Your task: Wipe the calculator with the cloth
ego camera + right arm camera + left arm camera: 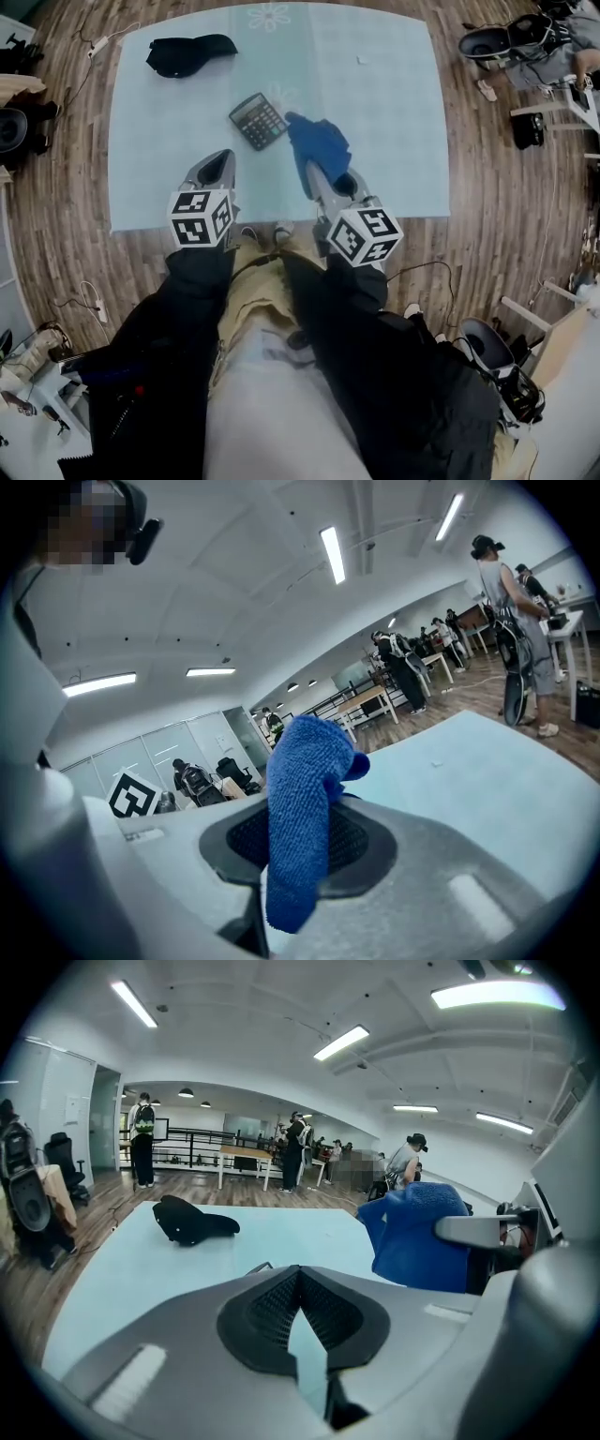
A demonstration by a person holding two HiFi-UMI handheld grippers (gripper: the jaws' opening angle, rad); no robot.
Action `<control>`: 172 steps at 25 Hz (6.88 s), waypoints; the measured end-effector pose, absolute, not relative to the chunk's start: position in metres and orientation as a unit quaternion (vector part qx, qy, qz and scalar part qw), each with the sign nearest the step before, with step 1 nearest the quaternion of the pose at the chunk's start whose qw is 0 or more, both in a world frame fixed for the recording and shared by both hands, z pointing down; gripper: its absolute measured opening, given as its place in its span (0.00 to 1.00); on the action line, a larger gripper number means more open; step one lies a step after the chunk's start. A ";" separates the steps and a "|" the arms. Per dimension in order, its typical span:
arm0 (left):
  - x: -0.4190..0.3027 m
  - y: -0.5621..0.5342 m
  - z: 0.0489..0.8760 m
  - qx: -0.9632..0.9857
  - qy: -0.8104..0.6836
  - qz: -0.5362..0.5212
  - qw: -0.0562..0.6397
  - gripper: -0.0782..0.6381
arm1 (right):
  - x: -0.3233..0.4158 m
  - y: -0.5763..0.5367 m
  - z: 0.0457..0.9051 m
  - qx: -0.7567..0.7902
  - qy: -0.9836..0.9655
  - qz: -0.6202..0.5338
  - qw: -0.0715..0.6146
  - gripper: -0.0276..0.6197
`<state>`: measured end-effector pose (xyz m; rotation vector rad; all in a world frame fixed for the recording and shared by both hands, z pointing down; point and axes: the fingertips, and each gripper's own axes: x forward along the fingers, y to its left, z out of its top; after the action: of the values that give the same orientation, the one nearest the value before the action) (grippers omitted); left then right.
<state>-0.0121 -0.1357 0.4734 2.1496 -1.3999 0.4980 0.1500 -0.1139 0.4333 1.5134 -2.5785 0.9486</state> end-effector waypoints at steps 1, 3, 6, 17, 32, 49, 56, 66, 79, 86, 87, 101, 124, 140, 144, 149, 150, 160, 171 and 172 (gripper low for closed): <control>-0.014 -0.136 0.477 0.791 -0.520 0.187 0.265 0.11 | 0.151 -0.116 0.435 0.480 -0.822 0.306 0.006 0.19; -0.018 -0.138 0.484 0.783 -0.525 0.192 0.272 0.11 | 0.151 -0.122 0.442 0.476 -0.822 0.313 0.015 0.19; -0.027 -0.137 0.501 0.771 -0.529 0.200 0.291 0.11 | 0.143 -0.129 0.457 0.467 -0.822 0.324 0.035 0.19; -0.046 -0.155 0.580 0.750 -0.497 0.236 0.368 0.11 | 0.103 -0.155 0.527 0.460 -0.798 0.371 0.118 0.19; -0.064 -0.200 0.633 0.735 -0.468 0.256 0.418 0.11 | 0.094 -0.238 0.600 0.482 -0.776 0.357 0.193 0.19; -0.080 -0.202 0.647 0.720 -0.470 0.266 0.436 0.11 | 0.040 -0.263 0.675 0.430 -0.799 0.259 0.332 0.19; -0.088 -0.198 0.646 0.715 -0.479 0.263 0.437 0.11 | 0.015 -0.241 0.674 0.387 -0.821 0.253 0.336 0.18; -0.090 -0.189 0.636 0.718 -0.485 0.253 0.431 0.11 | -0.023 -0.200 0.668 0.314 -0.846 0.273 0.334 0.18; -0.087 -0.173 0.621 0.728 -0.486 0.233 0.424 0.11 | 0.027 -0.203 0.599 0.380 -0.844 0.285 0.248 0.18; -0.090 -0.160 0.622 0.727 -0.484 0.234 0.426 0.11 | 0.069 -0.243 0.592 0.453 -0.818 0.258 0.242 0.19; -0.090 -0.158 0.623 0.727 -0.485 0.235 0.426 0.11 | 0.073 -0.251 0.594 0.462 -0.814 0.252 0.246 0.19; -0.119 -0.138 0.635 0.709 -0.496 0.244 0.438 0.11 | 0.029 -0.237 0.681 0.422 -0.794 0.291 0.326 0.19; -0.104 -0.175 0.562 0.755 -0.500 0.186 0.382 0.11 | 0.007 -0.190 0.545 0.414 -0.837 0.309 0.180 0.18; -0.066 -0.263 0.368 0.840 -0.506 0.063 0.187 0.11 | 0.059 -0.248 0.337 0.498 -0.851 0.165 -0.001 0.19; -0.062 -0.265 0.339 0.847 -0.506 0.042 0.160 0.11 | 0.070 -0.249 0.311 0.509 -0.849 0.138 -0.026 0.18; -0.062 -0.263 0.312 0.852 -0.499 0.017 0.156 0.11 | 0.080 -0.243 0.288 0.518 -0.846 0.114 -0.044 0.19; -0.064 -0.262 0.306 0.853 -0.499 0.012 0.152 0.11 | 0.080 -0.241 0.285 0.519 -0.846 0.111 -0.047 0.18; -0.061 -0.257 0.283 0.860 -0.494 -0.004 0.126 0.11 | 0.076 -0.233 0.268 0.516 -0.851 0.079 -0.050 0.19; -0.069 -0.255 0.287 0.855 -0.503 0.002 0.127 0.11 | 0.077 -0.230 0.262 0.529 -0.845 0.058 -0.054 0.19; -0.068 -0.256 0.289 0.855 -0.503 0.003 0.127 0.11 | 0.078 -0.230 0.263 0.529 -0.845 0.056 -0.054 0.18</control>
<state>-0.0683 -0.2561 0.2889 2.4868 -1.4644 0.0074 0.0780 -0.2301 0.2628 1.7225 -2.7485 0.1819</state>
